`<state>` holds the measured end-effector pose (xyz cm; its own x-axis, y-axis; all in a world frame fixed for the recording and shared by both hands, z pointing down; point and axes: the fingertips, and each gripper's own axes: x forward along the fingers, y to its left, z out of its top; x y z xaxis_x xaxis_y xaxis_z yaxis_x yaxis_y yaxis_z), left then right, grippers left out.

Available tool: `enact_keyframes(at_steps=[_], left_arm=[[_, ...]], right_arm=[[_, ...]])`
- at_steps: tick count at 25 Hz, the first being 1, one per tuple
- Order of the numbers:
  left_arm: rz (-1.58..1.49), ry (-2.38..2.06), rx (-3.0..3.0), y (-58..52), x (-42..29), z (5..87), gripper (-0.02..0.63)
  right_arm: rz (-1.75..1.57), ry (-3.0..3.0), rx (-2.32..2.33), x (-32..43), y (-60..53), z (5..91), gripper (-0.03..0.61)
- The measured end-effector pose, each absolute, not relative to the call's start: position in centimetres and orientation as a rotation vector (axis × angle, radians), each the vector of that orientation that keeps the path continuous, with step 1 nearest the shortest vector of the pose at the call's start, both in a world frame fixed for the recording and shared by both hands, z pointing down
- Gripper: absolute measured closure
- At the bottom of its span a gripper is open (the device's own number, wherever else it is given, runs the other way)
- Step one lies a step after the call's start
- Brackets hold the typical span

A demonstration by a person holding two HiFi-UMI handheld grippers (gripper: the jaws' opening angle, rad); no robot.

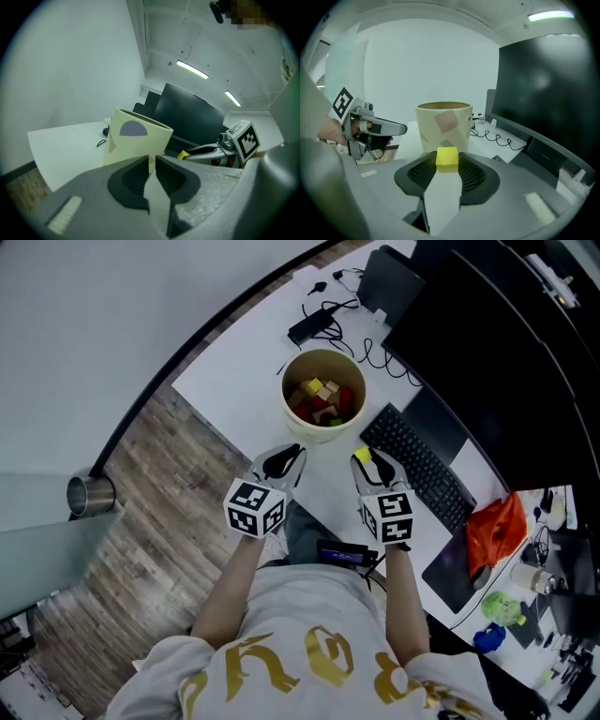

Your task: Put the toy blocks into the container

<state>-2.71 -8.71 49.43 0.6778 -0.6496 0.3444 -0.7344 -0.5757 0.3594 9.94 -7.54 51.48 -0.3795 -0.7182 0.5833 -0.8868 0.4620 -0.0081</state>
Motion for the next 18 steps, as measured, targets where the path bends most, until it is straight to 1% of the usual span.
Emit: enact_keyframes(at_steps=[18], left_arm=[[0.097, -1.12, 2.471, -10.0, -3.6, 42.7, 0.563]], right_arm=[[0.401, -2.352, 1.429, 7.9, -9.0, 44.3, 0.408]])
